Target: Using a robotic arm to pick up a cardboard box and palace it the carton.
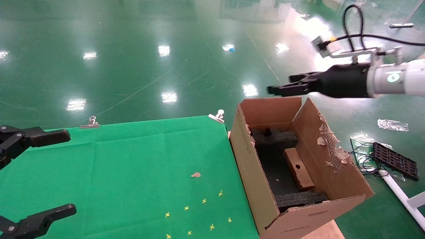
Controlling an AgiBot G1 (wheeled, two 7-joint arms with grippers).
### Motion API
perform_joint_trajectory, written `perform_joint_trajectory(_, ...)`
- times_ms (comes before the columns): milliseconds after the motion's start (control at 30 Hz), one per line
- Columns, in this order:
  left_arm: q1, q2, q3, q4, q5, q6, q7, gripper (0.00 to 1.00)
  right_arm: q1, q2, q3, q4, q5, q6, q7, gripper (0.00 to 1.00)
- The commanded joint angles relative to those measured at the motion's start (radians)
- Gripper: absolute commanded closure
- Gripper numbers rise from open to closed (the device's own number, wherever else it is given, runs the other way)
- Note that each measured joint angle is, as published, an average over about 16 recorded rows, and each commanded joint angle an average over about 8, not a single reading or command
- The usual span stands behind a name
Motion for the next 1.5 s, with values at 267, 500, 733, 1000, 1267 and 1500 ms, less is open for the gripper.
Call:
perform_joint_trajectory(267,0.000,0.000,0.000,0.000,0.000,0.000,0.000,0.00,-0.150,-0.010,0.174,0.122,0.053,-0.067,-0.071,0.00)
perform_joint_trajectory(500,0.000,0.000,0.001,0.000,-0.001,0.000,0.000,0.00,-0.268,-0.019,0.311,0.218,0.095,-0.120,-0.126,0.00)
perform_joint_trajectory(733,0.000,0.000,0.001,0.000,-0.001,0.000,0.001,0.00,-0.385,-0.027,0.446,0.312,0.137,-0.172,-0.181,0.00)
perform_joint_trajectory(1000,0.000,-0.001,0.002,0.000,-0.001,-0.001,0.001,0.00,-0.518,-0.036,0.601,0.421,0.184,-0.231,-0.244,0.00)
perform_joint_trajectory(1267,-0.001,-0.001,0.002,0.000,-0.001,-0.001,0.001,0.00,-0.651,-0.045,0.755,0.528,0.231,-0.290,-0.306,0.00)
perform_joint_trajectory(1500,-0.001,-0.001,0.002,0.000,-0.002,-0.001,0.001,0.00,-0.759,-0.053,0.880,0.616,0.270,-0.339,-0.357,0.00)
